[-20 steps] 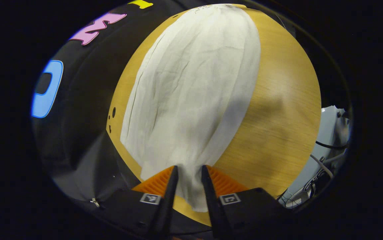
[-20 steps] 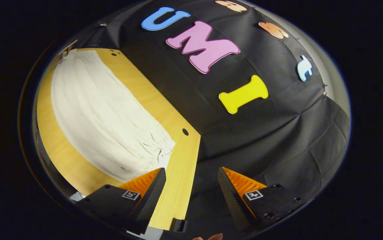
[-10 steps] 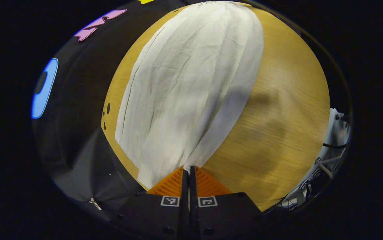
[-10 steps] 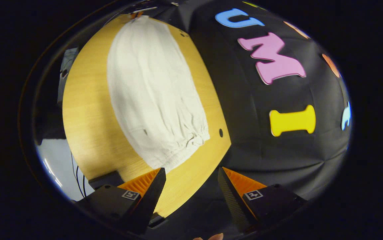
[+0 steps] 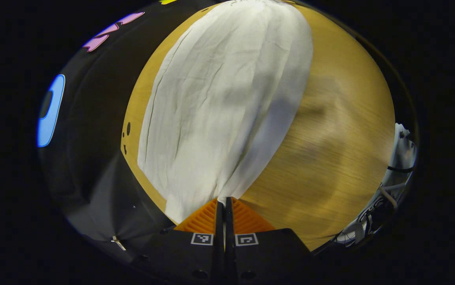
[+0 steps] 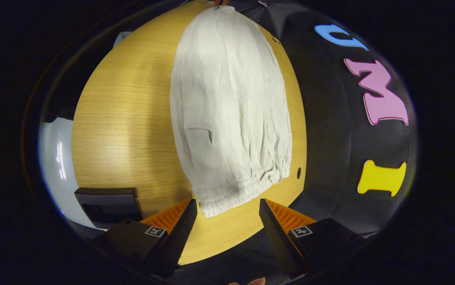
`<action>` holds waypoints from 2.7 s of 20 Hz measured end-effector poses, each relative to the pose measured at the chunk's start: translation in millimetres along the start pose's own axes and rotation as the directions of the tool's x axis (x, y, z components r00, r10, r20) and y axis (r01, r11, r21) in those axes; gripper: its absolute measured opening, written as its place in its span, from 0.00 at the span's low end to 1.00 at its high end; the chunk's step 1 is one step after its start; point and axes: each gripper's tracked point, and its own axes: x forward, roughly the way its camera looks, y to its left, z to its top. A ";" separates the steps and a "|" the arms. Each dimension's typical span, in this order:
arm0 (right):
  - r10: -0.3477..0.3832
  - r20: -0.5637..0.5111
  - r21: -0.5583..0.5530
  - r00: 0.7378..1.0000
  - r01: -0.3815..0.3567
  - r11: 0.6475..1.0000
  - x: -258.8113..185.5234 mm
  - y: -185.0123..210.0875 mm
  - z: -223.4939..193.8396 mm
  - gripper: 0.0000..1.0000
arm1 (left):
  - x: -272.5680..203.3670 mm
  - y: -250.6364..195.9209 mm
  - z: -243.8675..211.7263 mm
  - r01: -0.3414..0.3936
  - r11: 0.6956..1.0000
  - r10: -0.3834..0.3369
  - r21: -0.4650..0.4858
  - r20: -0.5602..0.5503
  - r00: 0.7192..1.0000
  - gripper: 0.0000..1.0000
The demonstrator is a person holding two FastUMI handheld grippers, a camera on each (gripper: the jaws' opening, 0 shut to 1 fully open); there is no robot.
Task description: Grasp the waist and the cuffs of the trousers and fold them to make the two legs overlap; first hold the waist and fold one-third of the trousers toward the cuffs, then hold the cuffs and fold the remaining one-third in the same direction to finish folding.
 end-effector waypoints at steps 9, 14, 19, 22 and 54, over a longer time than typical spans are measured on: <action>0.196 0.006 0.067 0.981 -0.196 0.978 27.7 16.2 -3.2 0.76 | -0.6 -0.6 0.8 0.017 1.000 -0.017 -0.012 -0.034 0.999 0.06; 0.294 -0.021 0.191 0.955 -0.285 0.939 26.6 16.9 6.2 0.13 | -0.7 1.5 -0.9 -0.005 0.999 0.002 -0.037 -0.078 0.997 0.06; 0.256 0.023 0.374 0.967 -0.245 0.895 10.0 -6.3 10.7 0.12 | -9.4 9.5 7.8 -0.070 0.974 0.054 -0.217 -0.078 0.995 0.06; 0.220 0.050 0.486 0.974 -0.216 0.847 -3.1 -28.8 14.7 0.12 | -10.1 19.7 -1.3 -0.031 0.946 -0.001 -0.323 -0.099 0.995 0.06; 0.347 0.195 0.978 0.917 -0.207 -0.005 126.2 -154.5 -8.7 0.17 | 103.5 174.6 67.1 -0.007 0.723 -0.172 -0.691 -0.190 0.967 0.06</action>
